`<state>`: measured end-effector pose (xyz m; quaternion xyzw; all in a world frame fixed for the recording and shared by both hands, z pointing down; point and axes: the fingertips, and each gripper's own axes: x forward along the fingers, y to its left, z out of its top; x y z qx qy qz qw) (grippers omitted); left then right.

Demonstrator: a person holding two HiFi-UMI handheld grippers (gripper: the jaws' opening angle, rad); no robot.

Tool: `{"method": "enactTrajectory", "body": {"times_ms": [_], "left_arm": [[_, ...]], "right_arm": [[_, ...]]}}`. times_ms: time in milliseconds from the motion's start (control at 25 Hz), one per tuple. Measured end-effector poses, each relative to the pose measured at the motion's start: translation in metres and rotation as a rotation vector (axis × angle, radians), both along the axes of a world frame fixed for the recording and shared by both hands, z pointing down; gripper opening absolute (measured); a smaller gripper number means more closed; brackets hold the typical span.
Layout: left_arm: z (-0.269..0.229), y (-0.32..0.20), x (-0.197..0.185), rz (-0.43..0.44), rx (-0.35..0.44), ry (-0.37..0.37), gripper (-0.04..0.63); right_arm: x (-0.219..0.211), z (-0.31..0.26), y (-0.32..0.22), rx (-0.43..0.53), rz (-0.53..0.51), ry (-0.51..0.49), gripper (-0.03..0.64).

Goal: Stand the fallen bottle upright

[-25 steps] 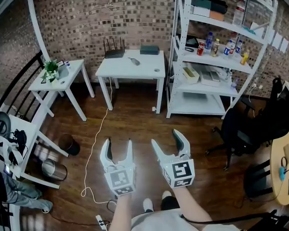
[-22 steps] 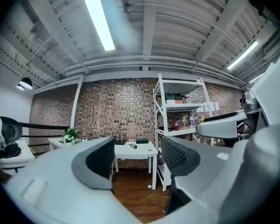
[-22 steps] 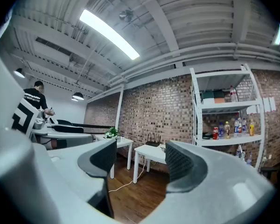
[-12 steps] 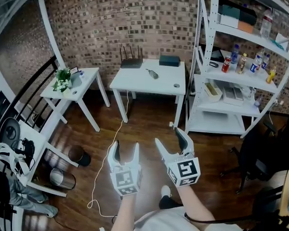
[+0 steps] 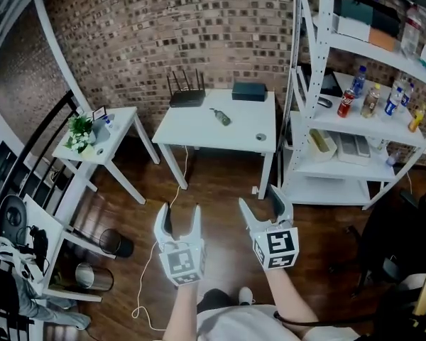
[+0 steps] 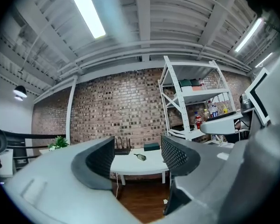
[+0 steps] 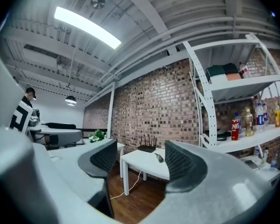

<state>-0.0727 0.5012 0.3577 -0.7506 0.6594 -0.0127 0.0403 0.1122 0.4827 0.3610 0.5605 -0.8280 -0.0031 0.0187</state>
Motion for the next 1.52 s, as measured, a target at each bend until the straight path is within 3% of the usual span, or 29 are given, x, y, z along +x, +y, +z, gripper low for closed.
{"method": "enactTrajectory", "body": {"times_ms": [240, 360, 600, 840, 1000, 1200, 1360, 1520], "left_arm": [[0.02, -0.081, -0.007, 0.007, -0.034, 0.043, 0.327], [0.024, -0.135, -0.009, 0.038, -0.045, 0.063, 0.339], [0.0, -0.262, -0.042, 0.067, 0.024, 0.072, 0.342], [0.006, -0.36, -0.056, 0.109, 0.016, 0.105, 0.341], [0.028, -0.409, -0.051, 0.15, -0.048, 0.114, 0.341], [0.051, -0.481, -0.055, 0.128, -0.069, 0.102, 0.339], [0.072, -0.555, -0.046, 0.11, -0.132, 0.111, 0.337], [0.065, -0.637, -0.038, 0.08, -0.101, 0.095, 0.331]], "right_arm": [[0.01, 0.02, -0.079, -0.025, 0.037, 0.003, 0.308], [-0.011, 0.032, -0.129, -0.024, 0.0, -0.017, 0.308], [-0.072, 0.014, -0.244, -0.026, -0.08, -0.054, 0.308], [-0.076, 0.01, -0.337, -0.01, -0.008, 0.026, 0.308], [-0.071, 0.032, -0.383, -0.072, 0.017, 0.028, 0.307], [-0.053, 0.049, -0.47, -0.093, 0.036, 0.021, 0.307], [-0.053, 0.068, -0.56, -0.132, -0.019, 0.03, 0.308], [-0.063, 0.08, -0.651, -0.167, -0.121, 0.074, 0.308]]}}
